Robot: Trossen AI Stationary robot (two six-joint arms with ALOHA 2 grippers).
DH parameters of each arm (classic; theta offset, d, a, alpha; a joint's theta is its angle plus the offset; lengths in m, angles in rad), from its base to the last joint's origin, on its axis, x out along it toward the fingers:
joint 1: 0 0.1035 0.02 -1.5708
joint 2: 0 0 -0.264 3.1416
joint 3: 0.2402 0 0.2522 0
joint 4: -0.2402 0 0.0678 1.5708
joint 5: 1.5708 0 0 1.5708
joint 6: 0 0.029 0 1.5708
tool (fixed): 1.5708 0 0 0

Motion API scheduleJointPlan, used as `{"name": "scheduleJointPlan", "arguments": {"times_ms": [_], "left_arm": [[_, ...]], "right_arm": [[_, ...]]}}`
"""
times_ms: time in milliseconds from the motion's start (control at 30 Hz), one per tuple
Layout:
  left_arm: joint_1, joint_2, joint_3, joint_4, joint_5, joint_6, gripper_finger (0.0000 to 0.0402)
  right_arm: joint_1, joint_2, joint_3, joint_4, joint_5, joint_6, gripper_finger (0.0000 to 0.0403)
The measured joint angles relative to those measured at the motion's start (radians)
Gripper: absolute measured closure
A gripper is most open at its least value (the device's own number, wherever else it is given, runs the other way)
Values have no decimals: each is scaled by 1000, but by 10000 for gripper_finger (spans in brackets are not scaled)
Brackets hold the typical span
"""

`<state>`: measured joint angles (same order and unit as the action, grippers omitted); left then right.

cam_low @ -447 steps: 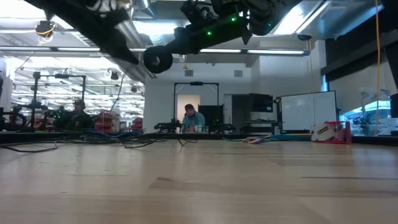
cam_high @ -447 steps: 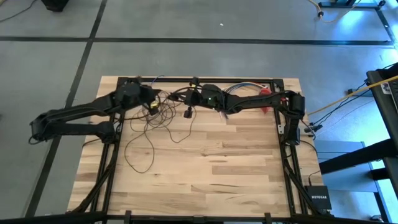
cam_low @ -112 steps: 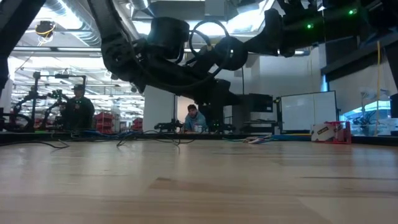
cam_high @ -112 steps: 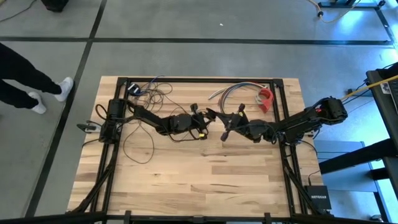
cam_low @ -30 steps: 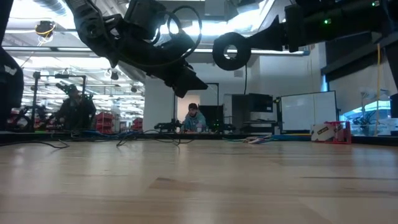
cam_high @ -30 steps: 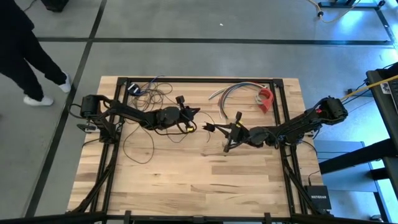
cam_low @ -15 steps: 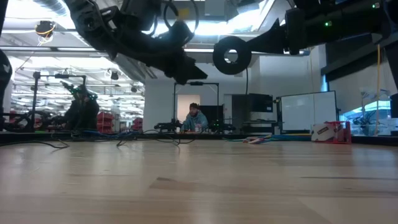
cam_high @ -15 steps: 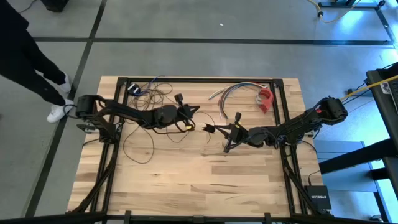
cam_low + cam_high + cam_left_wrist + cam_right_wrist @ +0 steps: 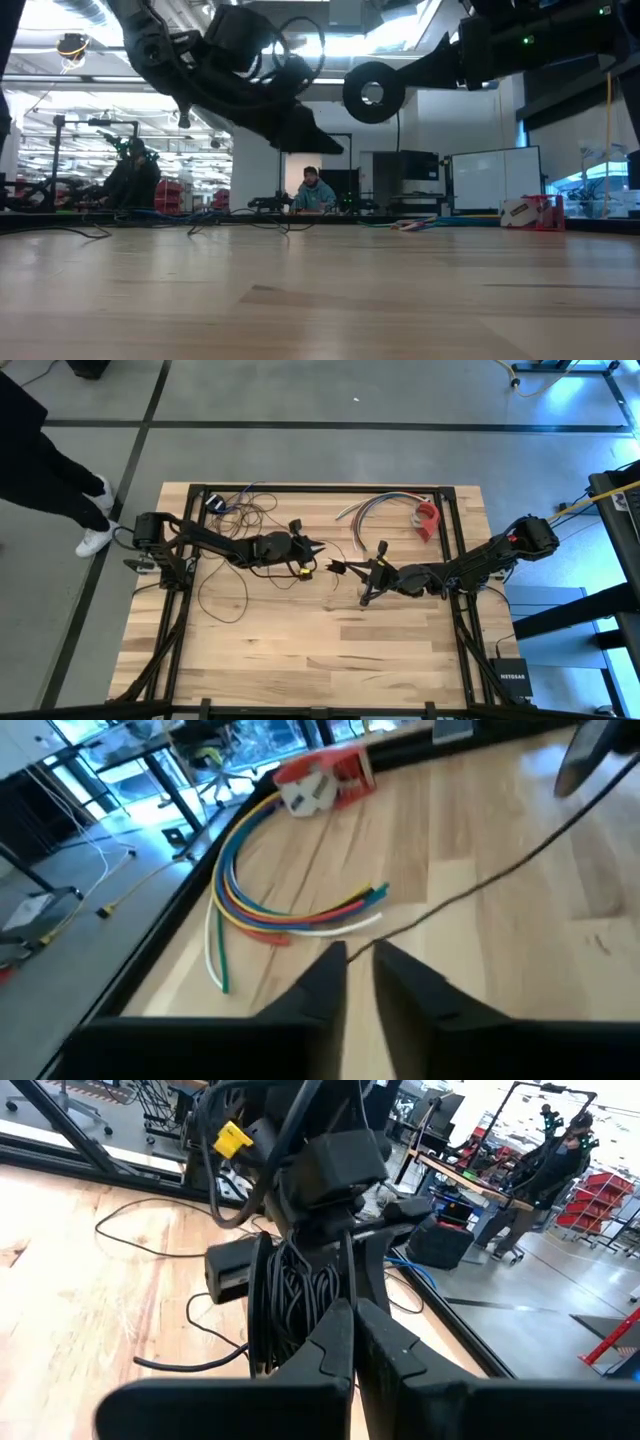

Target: Coiling cords

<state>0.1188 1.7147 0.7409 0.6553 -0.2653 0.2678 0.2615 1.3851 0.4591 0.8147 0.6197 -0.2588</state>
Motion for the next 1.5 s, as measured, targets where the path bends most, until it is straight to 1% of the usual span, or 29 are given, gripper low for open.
{"name": "scheduleJointPlan", "arguments": {"times_ms": [133,267,367,467,633,767,867,967,1100,1133,1233,1300,1433,1500], "left_arm": [[7,48,43,-29,1,54,296],[26,107,100,-56,-17,158,243],[43,147,139,-71,-20,205,224],[54,183,165,-71,-18,247,221],[74,245,190,-70,53,270,232],[88,281,212,-69,54,294,248],[91,290,223,-64,55,292,266],[92,291,225,-70,55,304,305],[95,291,226,-72,55,314,379],[97,291,226,-73,55,316,390],[99,285,226,-79,44,306,390],[98,266,226,-90,15,297,392],[97,194,226,-219,-40,264,397],[97,150,226,-309,-46,236,394]], "right_arm": [[0,0,0,-4,-1,0,397],[0,0,0,-4,-2,0,397],[0,0,0,-9,-2,0,397],[0,0,0,-13,-1,0,397],[0,0,0,-13,-2,0,397],[0,0,0,-17,-2,0,397],[0,0,0,-16,-2,0,397],[0,0,0,-17,-2,0,397],[0,0,0,-18,-1,0,397],[0,0,0,-18,0,0,397],[0,0,0,-21,0,0,397],[0,0,0,-20,1,0,397],[1,0,0,-36,72,0,397],[1,0,0,-57,85,0,397]]}}
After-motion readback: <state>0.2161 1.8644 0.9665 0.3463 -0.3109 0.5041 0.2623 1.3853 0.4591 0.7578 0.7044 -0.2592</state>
